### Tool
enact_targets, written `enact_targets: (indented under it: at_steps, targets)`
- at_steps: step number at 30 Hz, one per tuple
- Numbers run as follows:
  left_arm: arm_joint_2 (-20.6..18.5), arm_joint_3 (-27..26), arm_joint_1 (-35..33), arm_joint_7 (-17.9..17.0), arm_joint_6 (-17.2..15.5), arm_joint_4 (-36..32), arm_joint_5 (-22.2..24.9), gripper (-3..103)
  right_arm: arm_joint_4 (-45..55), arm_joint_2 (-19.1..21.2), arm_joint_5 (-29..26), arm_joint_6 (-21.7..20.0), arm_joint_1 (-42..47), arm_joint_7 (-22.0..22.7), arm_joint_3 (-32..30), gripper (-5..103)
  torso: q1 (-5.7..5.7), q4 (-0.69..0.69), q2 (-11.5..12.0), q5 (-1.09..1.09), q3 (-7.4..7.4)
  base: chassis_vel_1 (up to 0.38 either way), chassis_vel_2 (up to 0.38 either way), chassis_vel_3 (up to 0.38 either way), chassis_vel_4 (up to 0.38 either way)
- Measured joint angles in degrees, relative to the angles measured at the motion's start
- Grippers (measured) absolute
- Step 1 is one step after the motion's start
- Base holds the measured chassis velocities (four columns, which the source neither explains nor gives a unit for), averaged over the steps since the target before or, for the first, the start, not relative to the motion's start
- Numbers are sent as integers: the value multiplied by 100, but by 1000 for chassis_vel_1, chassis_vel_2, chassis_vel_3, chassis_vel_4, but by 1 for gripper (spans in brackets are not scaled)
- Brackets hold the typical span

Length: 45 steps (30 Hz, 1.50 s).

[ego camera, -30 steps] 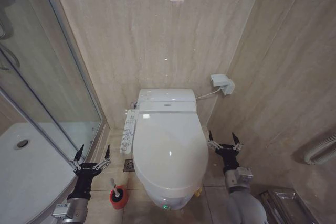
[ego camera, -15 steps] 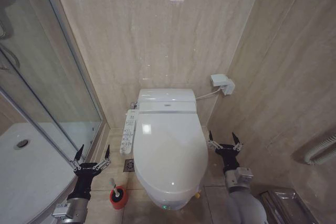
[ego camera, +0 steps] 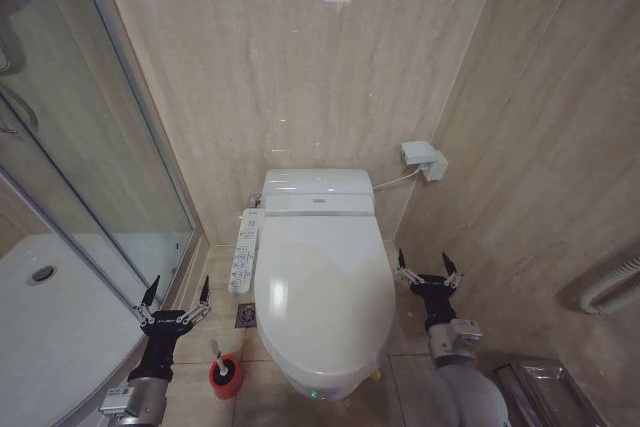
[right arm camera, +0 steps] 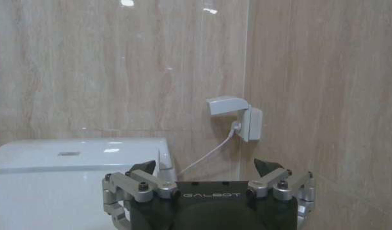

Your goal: Open the toilet lid, clean the toilet bowl with a toilet brush, close the toilet lid, and flush.

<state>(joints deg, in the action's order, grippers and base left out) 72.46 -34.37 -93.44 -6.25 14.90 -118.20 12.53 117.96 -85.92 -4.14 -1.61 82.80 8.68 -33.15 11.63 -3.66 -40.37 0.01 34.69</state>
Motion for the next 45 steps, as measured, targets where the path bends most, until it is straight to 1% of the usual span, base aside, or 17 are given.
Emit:
enact_targets:
  at_steps: [2, 5, 6, 9, 10, 12, 13, 16, 21, 25, 28, 30, 33, 34, 36, 40, 45]
  targets:
    - [23, 27, 57, 4, -108, 7, 2, 100, 0, 0, 0, 0, 0, 0, 0, 100, 0, 1, 0, 0, 0, 0, 0, 0, 0]
    - [156, 174, 407, 42, -740, 80, 25, 100, 0, 0, 0, 0, 0, 0, 0, 100, 0, -1, 0, 0, 0, 0, 0, 0, 0]
    - [156, 174, 407, 42, -740, 80, 25, 100, 0, 0, 0, 0, 0, 0, 0, 100, 0, -1, 0, 0, 0, 0, 0, 0, 0]
    - [291, 326, 748, 86, -1364, 147, 51, 100, -1, 0, 0, 0, 0, 0, 0, 100, 0, -1, 0, 0, 0, 0, 0, 0, 0]
    - [291, 326, 748, 86, -1364, 147, 51, 100, -1, 0, 0, 0, 0, 0, 0, 100, 0, -1, 0, 0, 0, 0, 0, 0, 0]
    - [374, 416, 960, 111, -1755, 188, 69, 100, 0, 0, 0, 0, 0, 0, 0, 100, 0, -1, 0, 0, 0, 0, 0, 0, 0]
    - [447, 463, 1111, 194, -1919, 211, -59, 100, 0, 0, 0, 0, 0, 0, 0, 100, 0, -1, 1, -1, 0, 0, 0, 0, 0]
    - [499, 488, 1196, 245, -1886, 213, -286, 100, -1, 0, 0, 0, 0, 0, 0, 100, 0, -2, 0, 0, 0, 0, 0, 0, 0]
    - [477, 500, 1143, 93, -1676, 95, -351, 100, 0, 0, 0, 0, -1, 0, 0, 100, 0, 0, 1, -1, 0, 0, 0, 0, 0]
    - [354, 491, 875, -228, -1519, -454, -358, 100, -1, 0, 0, 0, 0, 0, 0, 100, 0, 0, 0, 1, 0, 0, 0, 0, 0]
    - [327, 494, 772, -412, -1437, -551, -358, 100, -1, 0, 0, 0, 0, 0, 0, 100, 0, 0, 0, 1, 0, 0, 0, 0, 0]
    - [323, 496, 725, -514, -1366, -524, -358, 100, -1, 0, 0, 0, 0, 0, 0, 100, 0, 0, 0, 0, 0, 0, 0, 0, 0]
    - [375, 494, 614, -720, -987, -136, -408, 100, -1, 0, 0, 0, 0, 0, 0, 100, 0, 0, 0, -1, 0, 0, 0, 0, 0]
    - [375, 494, 614, -720, -987, -136, -408, 100, -1, 0, 0, 0, 0, 0, 0, 100, 0, 0, 0, -1, 0, 0, 0, 0, 0]
    - [470, 512, 507, -778, -785, 66, -467, 100, -1, 0, 0, 0, -1, 0, 0, 100, 0, 0, 0, -1, 0, 0, 0, 0, 0]
    - [564, 569, 440, -799, -611, 139, -562, 100, 0, 0, 0, 0, 0, 0, 0, 100, 0, 0, 0, -1, 0, 0, 0, 0, 0]
    - [581, 579, 437, -783, -593, 119, -601, 100, 0, 0, 0, 0, 0, 0, 0, 100, 0, -1, 0, 0, 0, 0, 0, 0, 0]
